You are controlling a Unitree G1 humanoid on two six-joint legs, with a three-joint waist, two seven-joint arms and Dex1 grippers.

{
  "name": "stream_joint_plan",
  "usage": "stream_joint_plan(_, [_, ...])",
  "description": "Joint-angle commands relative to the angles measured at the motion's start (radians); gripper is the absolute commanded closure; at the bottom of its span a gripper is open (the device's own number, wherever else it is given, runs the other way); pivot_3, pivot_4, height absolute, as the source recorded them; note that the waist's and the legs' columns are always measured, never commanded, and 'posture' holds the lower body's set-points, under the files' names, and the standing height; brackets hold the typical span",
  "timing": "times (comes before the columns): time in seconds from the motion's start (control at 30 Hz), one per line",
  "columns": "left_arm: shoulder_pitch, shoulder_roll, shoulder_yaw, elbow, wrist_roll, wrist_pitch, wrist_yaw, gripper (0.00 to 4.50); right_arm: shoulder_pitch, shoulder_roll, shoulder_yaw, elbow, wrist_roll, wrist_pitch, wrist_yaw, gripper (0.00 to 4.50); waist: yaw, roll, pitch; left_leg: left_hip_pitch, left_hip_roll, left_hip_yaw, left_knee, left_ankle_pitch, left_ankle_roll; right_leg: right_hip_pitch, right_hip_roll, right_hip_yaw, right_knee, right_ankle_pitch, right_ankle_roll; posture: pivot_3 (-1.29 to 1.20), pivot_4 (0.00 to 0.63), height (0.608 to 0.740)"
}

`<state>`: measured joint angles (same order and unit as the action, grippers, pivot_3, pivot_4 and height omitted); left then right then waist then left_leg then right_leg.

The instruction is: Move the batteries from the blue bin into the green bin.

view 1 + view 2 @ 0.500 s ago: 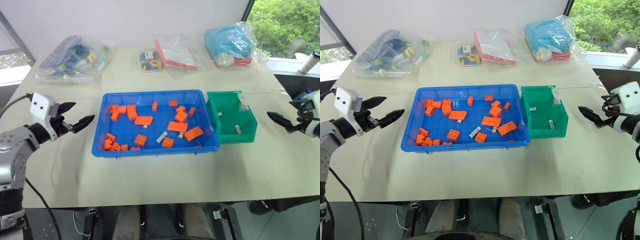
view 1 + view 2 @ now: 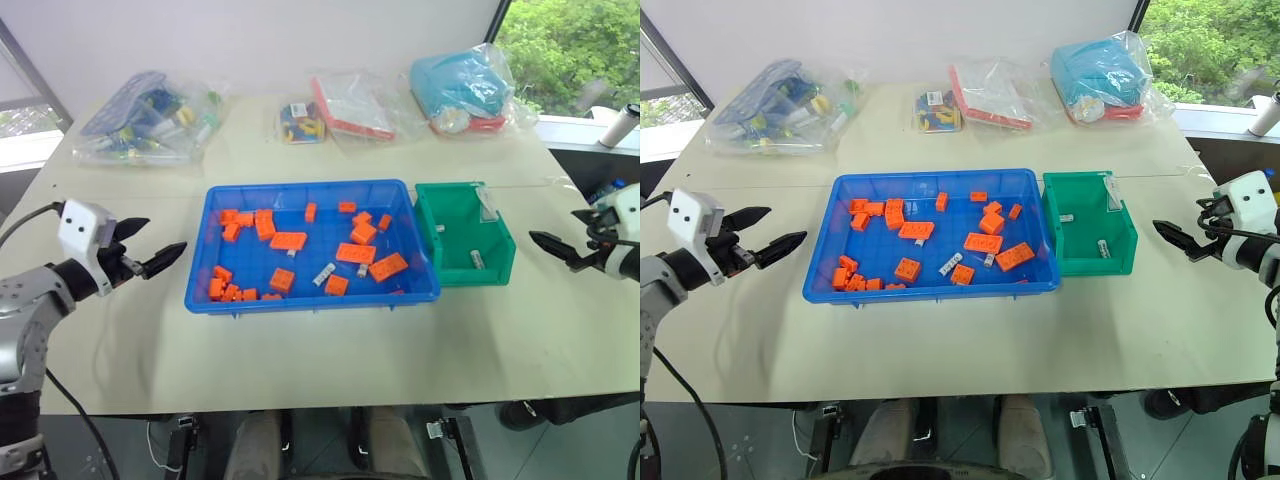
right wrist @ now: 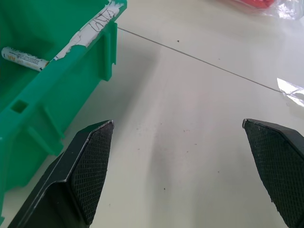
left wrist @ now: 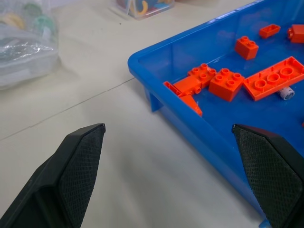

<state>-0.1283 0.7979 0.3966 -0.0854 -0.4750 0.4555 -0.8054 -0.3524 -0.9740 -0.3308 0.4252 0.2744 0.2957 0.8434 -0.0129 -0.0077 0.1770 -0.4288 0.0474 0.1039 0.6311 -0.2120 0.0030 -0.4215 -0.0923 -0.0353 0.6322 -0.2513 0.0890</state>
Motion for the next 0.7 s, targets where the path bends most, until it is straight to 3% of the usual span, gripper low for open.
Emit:
stream_joint_plan(0.03, [-0.003, 0.023, 0.040, -0.030, -0.021, 0.006, -0.004, 0.01, -0.032, -0.026, -0.014, 0.011, -0.007, -0.014, 0.000, 0.02, 0.000, 0.000, 0.000, 0.000, 0.000, 0.000, 0.000, 0.000, 0.000, 0.000, 0.000, 0.000, 0.000, 0.000, 0.000, 0.00, 0.150, 0.736])
stream_joint_plan(0.43, [0.026, 0.038, 0.046, -0.092, -0.048, 0.042, -0.028, 0.01, -0.157, -0.043, 0.047, 0.058, -0.046, -0.043, 0.052, 0.02, -0.002, 0.000, 0.000, 0.000, 0.000, 0.000, 0.000, 0.000, 0.000, 0.000, 0.000, 0.000, 0.000, 0.000, 0.000, 0.00, 0.150, 0.736])
stream_joint_plan(0.6, [0.010, 0.072, 0.035, -0.169, -0.123, 0.105, -0.091, 0.01, -0.275, -0.024, 0.115, -0.063, -0.007, 0.054, 0.136, 0.02, -0.004, 0.000, 0.000, 0.000, 0.000, 0.000, 0.000, 0.000, 0.000, -0.001, 0.000, 0.000, 0.001, 0.000, 0.000, 0.00, 0.150, 0.736])
stream_joint_plan(0.7, [-0.025, 0.121, -0.004, -0.259, -0.220, 0.172, -0.181, 0.01, -0.376, 0.077, 0.241, -0.258, 0.054, 0.181, 0.200, 0.02, -0.009, 0.000, 0.000, 0.000, 0.001, 0.000, 0.000, 0.000, 0.000, -0.001, 0.000, 0.000, 0.001, 0.000, 0.000, 0.00, 0.150, 0.736])
